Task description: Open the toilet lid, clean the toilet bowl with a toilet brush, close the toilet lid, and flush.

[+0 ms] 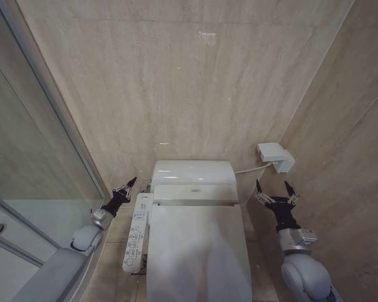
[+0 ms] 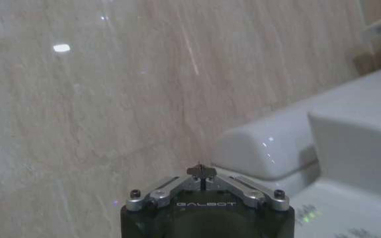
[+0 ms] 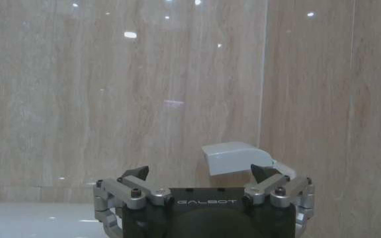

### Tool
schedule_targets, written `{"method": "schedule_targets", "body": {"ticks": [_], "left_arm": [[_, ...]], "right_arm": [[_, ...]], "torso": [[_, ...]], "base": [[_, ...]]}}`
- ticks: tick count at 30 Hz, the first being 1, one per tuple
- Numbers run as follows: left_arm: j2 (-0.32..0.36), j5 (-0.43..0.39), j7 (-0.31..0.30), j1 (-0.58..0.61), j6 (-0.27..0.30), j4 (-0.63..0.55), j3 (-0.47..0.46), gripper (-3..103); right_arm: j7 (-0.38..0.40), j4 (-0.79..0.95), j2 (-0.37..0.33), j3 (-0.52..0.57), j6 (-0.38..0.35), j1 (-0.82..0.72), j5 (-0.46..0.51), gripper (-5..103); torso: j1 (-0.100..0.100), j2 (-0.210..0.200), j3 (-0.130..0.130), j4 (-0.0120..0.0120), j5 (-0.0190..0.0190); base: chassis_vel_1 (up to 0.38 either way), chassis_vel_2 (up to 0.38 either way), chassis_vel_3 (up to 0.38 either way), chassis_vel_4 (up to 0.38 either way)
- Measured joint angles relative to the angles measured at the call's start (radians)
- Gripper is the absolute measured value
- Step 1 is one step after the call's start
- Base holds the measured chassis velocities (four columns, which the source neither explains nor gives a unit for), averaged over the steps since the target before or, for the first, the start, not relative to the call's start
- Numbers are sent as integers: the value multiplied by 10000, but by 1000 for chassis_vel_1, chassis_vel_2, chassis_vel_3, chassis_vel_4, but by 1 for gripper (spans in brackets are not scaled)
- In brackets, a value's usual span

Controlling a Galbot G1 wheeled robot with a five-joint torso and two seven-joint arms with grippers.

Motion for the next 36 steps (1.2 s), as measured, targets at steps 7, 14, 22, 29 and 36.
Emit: {"method": "schedule_targets", "body": {"ticks": [7, 14, 22, 29, 36], "left_arm": [[84, 148, 436, 2, -248, 323, 33, 0], [-12, 294, 491, -40, -337, 494, 88, 0], [-131, 360, 635, -26, -441, 731, 158, 0], [-186, 414, 785, -84, -587, 1067, 172, 0], [-285, 461, 836, -255, -670, 1317, 298, 0]], "right_arm": [[0, 0, 0, 0, 0, 0, 0, 100], [0, 0, 0, 0, 0, 0, 0, 100], [0, 0, 0, 0, 0, 0, 0, 100], [0, 0, 0, 0, 0, 0, 0, 100], [0, 1, 0, 0, 0, 0, 0, 100]], "torso": [[0, 0, 0, -1, 1], [0, 0, 0, -1, 1], [0, 0, 0, 0, 0], [0, 0, 0, 0, 1], [0, 0, 0, 0, 1]], "base": [[0, 0, 0, 0], [0, 0, 0, 0], [0, 0, 0, 0], [0, 0, 0, 0], [0, 0, 0, 0]]}}
